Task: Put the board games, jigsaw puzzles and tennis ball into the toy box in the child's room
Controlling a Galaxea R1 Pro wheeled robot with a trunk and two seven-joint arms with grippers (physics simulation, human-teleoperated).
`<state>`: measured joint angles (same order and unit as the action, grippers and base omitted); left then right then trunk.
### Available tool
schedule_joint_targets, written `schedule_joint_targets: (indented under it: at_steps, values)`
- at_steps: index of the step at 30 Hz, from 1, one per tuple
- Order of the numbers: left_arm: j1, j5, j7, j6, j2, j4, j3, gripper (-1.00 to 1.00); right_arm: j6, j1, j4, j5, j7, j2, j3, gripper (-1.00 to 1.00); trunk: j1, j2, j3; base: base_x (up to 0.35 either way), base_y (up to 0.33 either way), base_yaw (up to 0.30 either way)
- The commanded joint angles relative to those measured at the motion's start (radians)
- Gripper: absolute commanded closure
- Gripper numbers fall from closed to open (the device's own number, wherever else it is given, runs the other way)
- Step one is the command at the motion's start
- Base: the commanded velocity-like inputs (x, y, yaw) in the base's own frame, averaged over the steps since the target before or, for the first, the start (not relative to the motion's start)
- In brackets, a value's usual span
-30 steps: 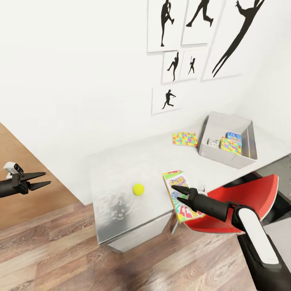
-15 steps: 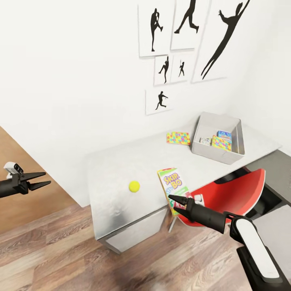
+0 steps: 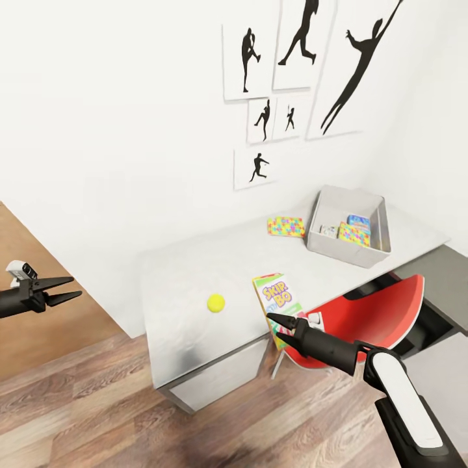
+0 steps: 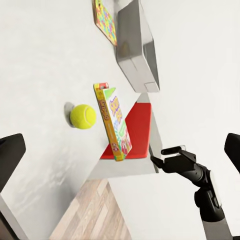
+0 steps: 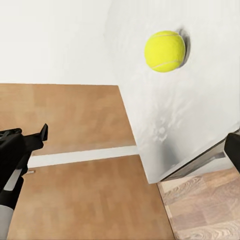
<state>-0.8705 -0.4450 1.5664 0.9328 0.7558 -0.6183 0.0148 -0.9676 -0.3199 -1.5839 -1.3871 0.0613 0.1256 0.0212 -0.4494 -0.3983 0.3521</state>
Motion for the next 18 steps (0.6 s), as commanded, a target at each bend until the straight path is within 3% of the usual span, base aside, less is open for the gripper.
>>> schedule_joint_targets:
  at_steps: [1,18]
  values:
    - [-0.001,0.000,0.004,0.011,0.000,0.000,0.002,-1.00,-0.001,-0.001,-0.001,-0.006,0.006,0.001,0.001,-1.00,-0.001,-0.002,0.000,0.000,0.000,0.000]
    - [-0.001,0.000,0.004,0.011,0.000,0.001,0.002,-1.00,0.005,-0.001,-0.001,-0.006,0.005,0.000,0.003,-1.00,-0.001,-0.002,-0.028,-0.023,0.000,0.000]
